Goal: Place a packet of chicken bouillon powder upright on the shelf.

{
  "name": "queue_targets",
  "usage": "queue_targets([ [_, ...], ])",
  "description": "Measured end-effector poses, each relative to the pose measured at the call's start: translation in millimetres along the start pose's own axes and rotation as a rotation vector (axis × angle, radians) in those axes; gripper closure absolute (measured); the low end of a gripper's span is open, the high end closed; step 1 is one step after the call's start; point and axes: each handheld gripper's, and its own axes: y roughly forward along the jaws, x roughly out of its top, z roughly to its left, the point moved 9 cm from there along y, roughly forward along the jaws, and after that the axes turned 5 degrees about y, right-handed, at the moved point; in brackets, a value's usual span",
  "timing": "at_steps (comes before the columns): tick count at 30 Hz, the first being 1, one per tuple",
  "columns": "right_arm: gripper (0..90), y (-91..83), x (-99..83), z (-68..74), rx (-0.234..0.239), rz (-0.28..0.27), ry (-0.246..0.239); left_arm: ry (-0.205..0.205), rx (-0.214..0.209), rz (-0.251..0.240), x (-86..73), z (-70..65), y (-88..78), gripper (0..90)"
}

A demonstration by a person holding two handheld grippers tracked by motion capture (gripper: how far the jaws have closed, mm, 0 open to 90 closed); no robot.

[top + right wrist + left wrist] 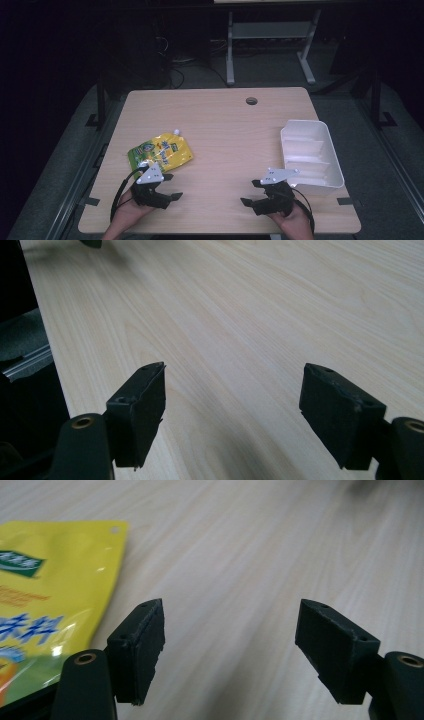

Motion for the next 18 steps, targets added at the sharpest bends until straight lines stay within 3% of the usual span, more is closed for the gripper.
queue_targets([
  [4,26.5,-0.9,0.2,-1.4,0.003,-0.006,0.004,-0.041,0.032,-0.014,-3.3,15.0,-8.4,29.5],
  [8,26.2,-0.9,0.8,-1.3,0.001,-0.011,0.003,-0.092,0.097,-0.033,-9.2,39.1,-23.2,33.9],
  [15,26.2,2.6,0.6,-0.3,-0.002,-0.003,0.005,-0.138,0.162,-0.007,-21.6,60.1,-30.8,39.6],
  [18,26.2,4.7,0.2,-0.5,-0.001,0.005,0.003,-0.163,0.215,-0.006,-25.8,74.9,-34.6,43.5],
])
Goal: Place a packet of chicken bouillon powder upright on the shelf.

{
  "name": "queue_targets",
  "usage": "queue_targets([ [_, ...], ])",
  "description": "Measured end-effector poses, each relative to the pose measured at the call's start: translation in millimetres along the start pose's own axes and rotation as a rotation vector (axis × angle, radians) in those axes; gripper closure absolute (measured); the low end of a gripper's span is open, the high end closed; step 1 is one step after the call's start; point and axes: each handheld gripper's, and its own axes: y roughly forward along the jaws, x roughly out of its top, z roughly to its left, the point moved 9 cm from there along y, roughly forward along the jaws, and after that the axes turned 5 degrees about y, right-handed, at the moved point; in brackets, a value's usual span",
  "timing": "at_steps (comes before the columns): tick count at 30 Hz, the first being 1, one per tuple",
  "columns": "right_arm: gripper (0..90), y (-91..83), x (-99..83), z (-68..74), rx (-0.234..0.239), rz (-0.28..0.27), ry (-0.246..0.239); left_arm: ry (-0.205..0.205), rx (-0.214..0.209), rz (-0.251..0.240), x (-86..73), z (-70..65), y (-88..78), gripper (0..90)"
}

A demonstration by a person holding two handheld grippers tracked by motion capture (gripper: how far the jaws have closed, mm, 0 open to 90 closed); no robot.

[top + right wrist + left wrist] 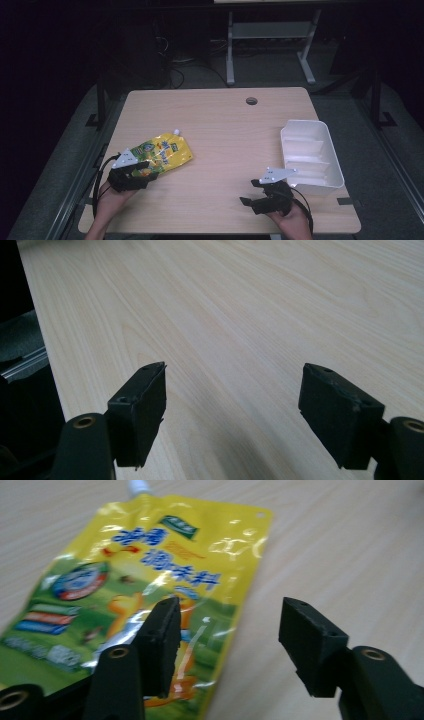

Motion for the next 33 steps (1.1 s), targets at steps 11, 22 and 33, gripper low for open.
queue_targets([
  [11,25.0,7.2,37.0,6.2,0.008,-0.037,0.008,-0.033,0.095,0.062,-11.4,20.2,8.6,66.3],
  [22,23.2,49.1,103.6,10.2,0.033,0.005,0.036,-0.018,0.106,0.087,-16.0,20.5,14.1,75.1],
  [33,24.1,92.7,140.8,5.1,0.032,0.053,0.068,-0.016,0.104,0.078,-17.1,21.4,14.1,77.4],
])
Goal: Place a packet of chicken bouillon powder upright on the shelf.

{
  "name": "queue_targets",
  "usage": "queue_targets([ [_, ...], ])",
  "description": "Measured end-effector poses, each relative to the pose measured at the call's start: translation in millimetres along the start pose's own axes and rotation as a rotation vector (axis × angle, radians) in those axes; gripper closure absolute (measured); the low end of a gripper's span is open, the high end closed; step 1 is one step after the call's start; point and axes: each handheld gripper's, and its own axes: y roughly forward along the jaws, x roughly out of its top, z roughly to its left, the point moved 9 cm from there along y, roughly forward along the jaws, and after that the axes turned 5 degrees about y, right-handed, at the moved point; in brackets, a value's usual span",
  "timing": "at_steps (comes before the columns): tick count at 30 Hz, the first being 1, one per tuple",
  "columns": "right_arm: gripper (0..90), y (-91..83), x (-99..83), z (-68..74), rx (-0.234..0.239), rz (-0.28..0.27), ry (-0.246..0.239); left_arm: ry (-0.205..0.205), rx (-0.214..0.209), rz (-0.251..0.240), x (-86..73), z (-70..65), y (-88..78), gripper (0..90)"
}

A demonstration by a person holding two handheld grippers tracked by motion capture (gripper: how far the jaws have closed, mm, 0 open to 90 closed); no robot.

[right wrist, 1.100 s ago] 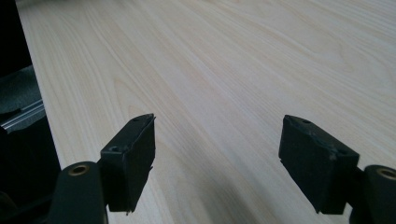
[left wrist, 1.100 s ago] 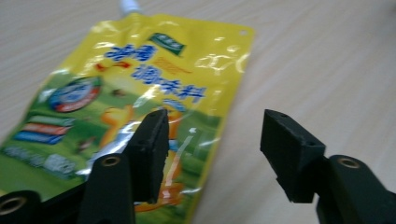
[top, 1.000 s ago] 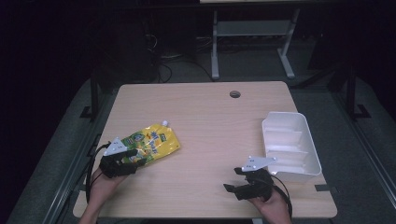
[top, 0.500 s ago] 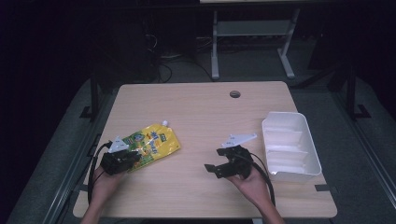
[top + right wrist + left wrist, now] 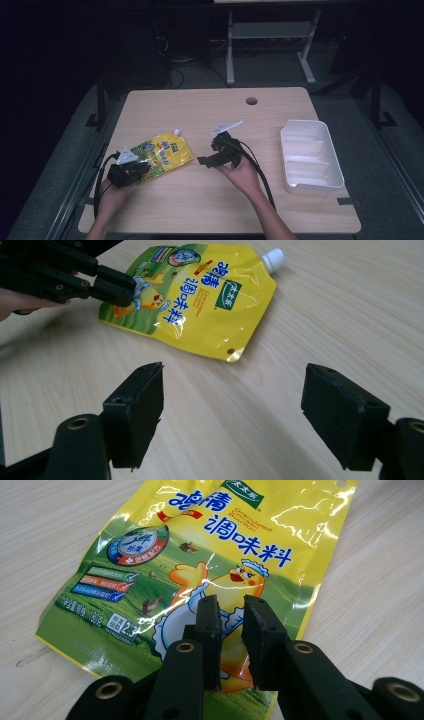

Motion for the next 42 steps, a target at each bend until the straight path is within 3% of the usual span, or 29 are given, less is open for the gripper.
queue_targets([
  [7,29.4,34.8,16.4,-1.7,-0.005,0.032,0.032,-0.004,-0.006,-0.007,-0.8,1.0,-0.2,78.4],
  [18,41.7,86.6,9.6,-12.9,0.009,0.085,0.144,-0.01,-0.012,-0.015,-1.2,1.4,-0.1,78.8],
  [24,47.9,94.1,8.4,-8.4,0.056,0.091,0.178,-0.009,-0.008,-0.013,-1.2,1.2,-0.1,78.9],
  [29,51.5,89.9,12.0,-4.7,0.086,0.06,0.205,-0.008,-0.002,-0.013,-1.5,1.5,-0.1,78.9],
  [33,60.1,82.3,19.0,2.5,0.188,-0.006,0.259,-0.014,-0.001,-0.016,-2.0,2.6,-0.1,78.9],
  [34,61.6,83.0,19.1,3.4,0.195,-0.008,0.268,-0.015,-0.002,-0.016,-2.0,2.8,-0.1,78.9],
  [37,62.4,91.8,15.3,7.1,0.228,0.016,0.31,-0.013,0.002,-0.018,-1.8,2.8,0.4,78.6],
  [39,62.7,101.6,9.4,9.9,0.22,0.043,0.314,-0.005,0.006,-0.016,-1.7,2.3,0.7,78.4],
  [42,62.7,112.3,7.3,13.7,0.225,0.025,0.342,-0.006,0.005,-0.017,-1.7,2.5,0.7,78.4],
])
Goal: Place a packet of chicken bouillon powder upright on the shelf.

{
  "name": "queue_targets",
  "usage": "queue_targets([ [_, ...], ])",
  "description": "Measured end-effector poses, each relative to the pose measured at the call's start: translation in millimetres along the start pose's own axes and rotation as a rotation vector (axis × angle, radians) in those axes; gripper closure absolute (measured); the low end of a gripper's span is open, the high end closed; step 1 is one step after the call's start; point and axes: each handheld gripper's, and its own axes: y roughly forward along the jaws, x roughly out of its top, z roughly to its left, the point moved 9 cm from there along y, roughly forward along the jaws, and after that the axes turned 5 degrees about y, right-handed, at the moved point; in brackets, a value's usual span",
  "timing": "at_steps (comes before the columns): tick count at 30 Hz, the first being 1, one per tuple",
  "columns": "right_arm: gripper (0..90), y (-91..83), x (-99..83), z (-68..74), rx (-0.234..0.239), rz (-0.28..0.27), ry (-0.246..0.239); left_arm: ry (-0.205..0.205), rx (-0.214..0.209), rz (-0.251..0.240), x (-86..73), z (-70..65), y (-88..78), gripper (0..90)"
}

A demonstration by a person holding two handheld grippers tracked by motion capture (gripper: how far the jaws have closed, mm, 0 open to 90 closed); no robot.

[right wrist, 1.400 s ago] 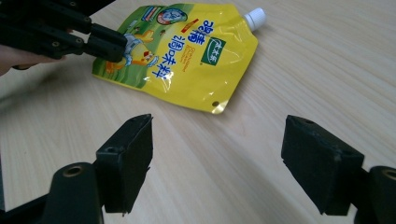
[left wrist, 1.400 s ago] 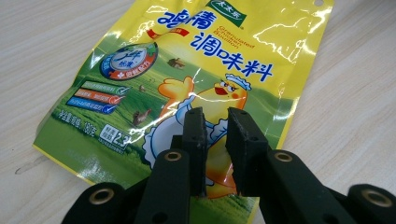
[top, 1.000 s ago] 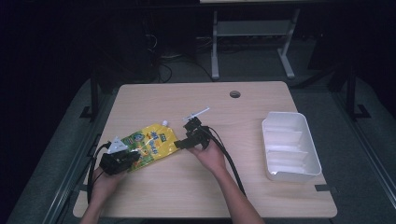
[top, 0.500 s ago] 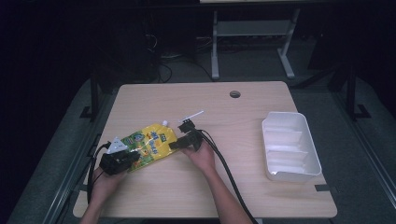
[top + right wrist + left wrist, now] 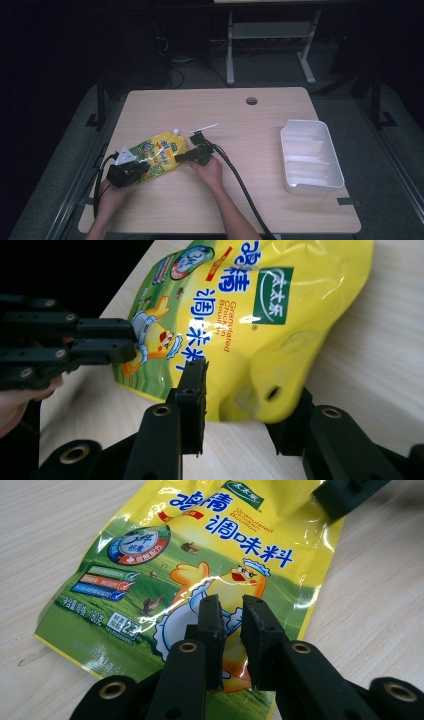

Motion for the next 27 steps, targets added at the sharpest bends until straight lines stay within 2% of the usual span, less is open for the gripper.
queue_targets([
  [2,64.0,2.9,-0.2,-0.1,-0.003,-0.007,0.007,0.001,0.0,-0.001,0.0,-0.1,0.0,78.4],
  [3,70.4,5.9,0.1,-1.6,-0.022,-0.023,0.023,0.002,0.001,0.0,0.0,-0.2,0.1,78.1],
  [5,77.2,6.3,2.0,-3.5,-0.036,-0.042,0.039,0.007,0.004,0.0,0.2,-0.5,0.1,77.6],
  [6,77.2,6.3,2.0,-3.5,-0.036,-0.042,0.039,0.008,0.002,0.0,0.1,-0.6,0.1,77.6],
  [7,82.1,6.0,3.7,-4.1,-0.021,-0.054,0.06,0.006,-0.002,-0.002,0.2,-0.6,0.1,76.5],
  [9,83.9,5.8,4.6,-3.8,-0.017,-0.061,0.062,0.002,-0.007,-0.002,0.4,-0.7,-0.1,76.0],
  [10,87.8,2.9,7.8,-0.5,-0.002,-0.079,0.059,-0.006,-0.015,-0.004,0.8,0.0,-1.7,74.0],
  [13,89.3,-5.4,13.9,4.1,-0.013,-0.098,0.024,-0.011,-0.013,-0.009,2.0,1.6,-4.5,69.9],
  [14,89.5,-9.6,16.5,5.8,-0.01,-0.105,0.014,-0.028,-0.013,-0.042,4.9,3.8,-8.5,68.7],
  [15,89.4,-14.1,19.2,7.3,-0.009,-0.111,0.001,-0.028,-0.013,-0.042,4.9,3.8,-8.5,67.5],
  [16,89.5,-19.0,21.6,8.9,-0.013,-0.114,-0.01,-0.047,-0.015,-0.076,7.9,5.6,-12.5,66.3],
  [18,89.5,-24.2,24.0,10.9,-0.013,-0.119,-0.023,-0.051,-0.013,-0.088,8.9,6.2,-14.0,64.4],
  [19,89.6,-34.9,28.6,15.6,-0.014,-0.129,-0.051,-0.059,-0.017,-0.112,10.9,6.5,-16.0,63.1],
  [20,89.6,-34.9,28.6,15.6,-0.014,-0.129,-0.051,-0.059,-0.017,-0.112,10.9,6.5,-16.0,61.9],
  [21,89.6,-46.3,32.9,20.3,-0.029,-0.134,-0.088,-0.072,-0.025,-0.126,12.4,6.5,-16.8,60.3],
  [24,89.6,-59.2,38.4,27.3,-0.035,-0.138,-0.129,-0.08,-0.041,-0.139,13.9,5.8,-17.4,56.3],
  [25,89.6,-59.2,38.4,27.3,-0.035,-0.138,-0.129,-0.08,-0.041,-0.139,13.9,5.8,-17.4,54.6],
  [27,89.6,-71.4,43.8,36.8,-0.034,-0.137,-0.175,-0.09,-0.052,-0.152,15.0,5.3,-17.4,51.2],
])
